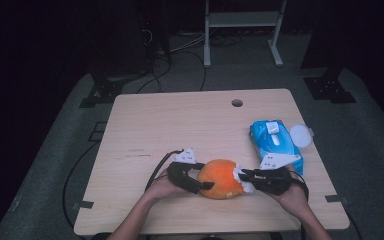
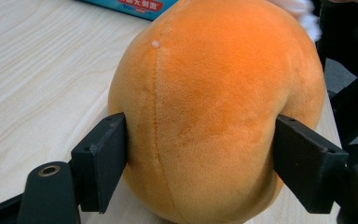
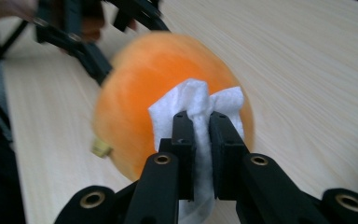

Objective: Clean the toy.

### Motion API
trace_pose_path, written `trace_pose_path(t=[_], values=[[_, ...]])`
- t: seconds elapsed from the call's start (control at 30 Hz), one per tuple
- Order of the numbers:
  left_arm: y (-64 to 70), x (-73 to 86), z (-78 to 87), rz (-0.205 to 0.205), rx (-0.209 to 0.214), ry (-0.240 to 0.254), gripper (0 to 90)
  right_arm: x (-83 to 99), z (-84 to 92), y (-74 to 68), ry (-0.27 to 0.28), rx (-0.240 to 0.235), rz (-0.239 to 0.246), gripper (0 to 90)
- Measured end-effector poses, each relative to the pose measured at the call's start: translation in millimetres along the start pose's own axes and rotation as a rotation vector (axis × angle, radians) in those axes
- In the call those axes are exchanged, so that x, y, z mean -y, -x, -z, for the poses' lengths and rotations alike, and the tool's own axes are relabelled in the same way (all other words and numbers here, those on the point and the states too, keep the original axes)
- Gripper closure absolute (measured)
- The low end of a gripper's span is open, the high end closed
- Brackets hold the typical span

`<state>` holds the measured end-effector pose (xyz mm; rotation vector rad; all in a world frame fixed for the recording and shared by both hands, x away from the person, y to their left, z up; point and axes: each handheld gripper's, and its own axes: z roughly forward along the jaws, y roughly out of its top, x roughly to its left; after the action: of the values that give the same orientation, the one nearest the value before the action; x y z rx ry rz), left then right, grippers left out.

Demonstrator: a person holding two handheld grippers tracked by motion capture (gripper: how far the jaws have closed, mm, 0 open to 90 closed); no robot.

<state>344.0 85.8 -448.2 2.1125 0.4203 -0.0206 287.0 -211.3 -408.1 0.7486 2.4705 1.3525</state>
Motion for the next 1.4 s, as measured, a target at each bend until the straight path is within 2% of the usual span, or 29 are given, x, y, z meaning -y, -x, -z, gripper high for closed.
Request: trace_pose_path(t=[0.03, 0.07, 0.13, 0.33, 0.37, 0.43, 0.47, 0.5, 0.53, 0.6, 0.73, 0.8, 0.87, 0.9, 0.93, 0.97, 1.0, 1.1, 1.13, 1.17, 1.2, 1.23, 1.27, 1.3, 1.33, 1.37, 1.4], values=[[0.0, 0.0, 0.0, 0.008, -0.002, 0.003, 22.9, 0.0, 0.0, 0.0, 0.0, 0.0, 0.0, 80.6], [0.1, -0.4, -0.3, 0.009, -0.004, 0.007, 23.0, -1.7, 1.9, -0.6, 0.02, -0.04, -0.007, 80.6], [0.5, -0.6, -0.3, 0.011, -0.004, 0.013, 23.1, -0.7, 1.5, 1.0, 0.009, -0.024, -0.003, 80.6], [0.8, -1.0, 0.2, 0.008, -0.004, 0.018, 22.7, 11.1, 0.8, 15.7, -0.044, 0.05, -0.057, 80.6], [2.7, -2.1, -0.9, -0.006, -0.01, 0.017, 22.3, 11.5, 0.5, 16.0, -0.042, 0.045, -0.067, 80.6], [4.4, -3.2, -1.8, -0.01, -0.015, 0.011, 22.0, 10.0, 0.0, 14.8, -0.039, 0.045, -0.066, 80.6], [8.0, -5.2, -3.1, -0.031, -0.022, 0.004, 21.4, 3.9, -1.2, 10.2, -0.017, 0.045, -0.041, 80.7], [8.0, -5.2, -3.1, -0.031, -0.022, 0.004, 21.3, 3.9, -1.2, 10.2, -0.017, 0.045, -0.041, 80.7], [9.5, -5.9, -3.1, -0.045, -0.022, -0.003, 20.8, -2.7, -1.6, 6.5, 0.02, 0.015, -0.037, 80.7], [10.0, -6.5, -2.3, -0.056, -0.007, -0.002, 19.0, -6.2, -3.4, 5.0, 0.02, 0.007, -0.024, 80.6], [5.2, -6.2, 0.7, -0.024, 0.027, 0.017, 12.3, -2.5, -3.3, 8.3, 0.006, 0.002, -0.03, 80.6], [4.6, -4.8, -0.7, -0.019, 0.043, 0.006, 10.3, 1.1, -0.7, 11.0, 0.004, -0.005, -0.045, 80.5], [7.3, -3.7, -6.3, -0.024, 0.036, -0.005, 12.2, 3.9, 0.1, 12.5, 0.007, -0.014, -0.057, 80.6], [7.3, -3.7, -6.3, -0.024, 0.036, -0.005, 17.1, 3.9, 0.1, 12.5, 0.007, -0.014, -0.057, 80.6], [8.8, -5.1, -5.8, -0.037, 0.018, -0.006, 23.0, 0.7, -1.1, 11.0, 0.008, -0.007, -0.051, 80.6], [10.8, -7.1, -4.2, -0.051, -0.002, 0.002, 23.0, 0.7, -1.1, 11.0, 0.008, -0.007, -0.051, 80.6], [13.1, -9.6, -1.5, -0.074, -0.025, 0.016, 30.3, -4.1, -1.5, 8.4, 0.017, 0.009, -0.039, 80.7], [23.3, -19.0, 4.2, -0.179, -0.114, 0.064, 32.7, -9.5, -0.9, 4.7, 0.045, 0.011, -0.026, 81.0], [28.7, -22.9, 2.1, -0.24, -0.144, 0.042, 32.7, -16.0, -3.1, -1.9, 0.055, 0.001, 0.0, 81.0], [28.7, -22.9, 2.1, -0.24, -0.144, 0.042, 32.4, -16.0, -3.1, -1.9, 0.055, 0.001, 0.0, 81.0], [29.9, -22.5, -0.1, -0.253, -0.147, 0.03, 31.3, -20.1, -8.4, -7.8, 0.038, 0.002, 0.035, 80.9], [29.9, -21.0, -1.4, -0.25, -0.147, 0.027, 31.3, -20.1, -8.4, -7.8, 0.038, 0.002, 0.035, 80.9], [25.5, -17.9, -0.4, -0.219, -0.126, 0.033, 26.8, -18.5, -12.0, -7.9, 0.025, 0.006, 0.042, 80.8], [25.5, -17.9, -0.4, -0.219, -0.126, 0.033, 22.3, -18.5, -12.0, -7.9, 0.025, 0.006, 0.042, 80.8], [22.0, -16.9, 0.5, -0.19, -0.112, 0.042, 22.3, -16.7, -11.9, -6.2, 0.023, 0.001, 0.028, 80.8], [14.0, -14.8, 1.0, -0.102, -0.077, 0.066, 14.7, -13.5, -10.3, -1.9, 0.024, 0.004, 0.017, 80.7], [14.0, -14.8, 1.0, -0.102, -0.077, 0.066, 10.4, -12.2, -9.0, -0.4, 0.024, -0.001, 0.003, 80.7]])
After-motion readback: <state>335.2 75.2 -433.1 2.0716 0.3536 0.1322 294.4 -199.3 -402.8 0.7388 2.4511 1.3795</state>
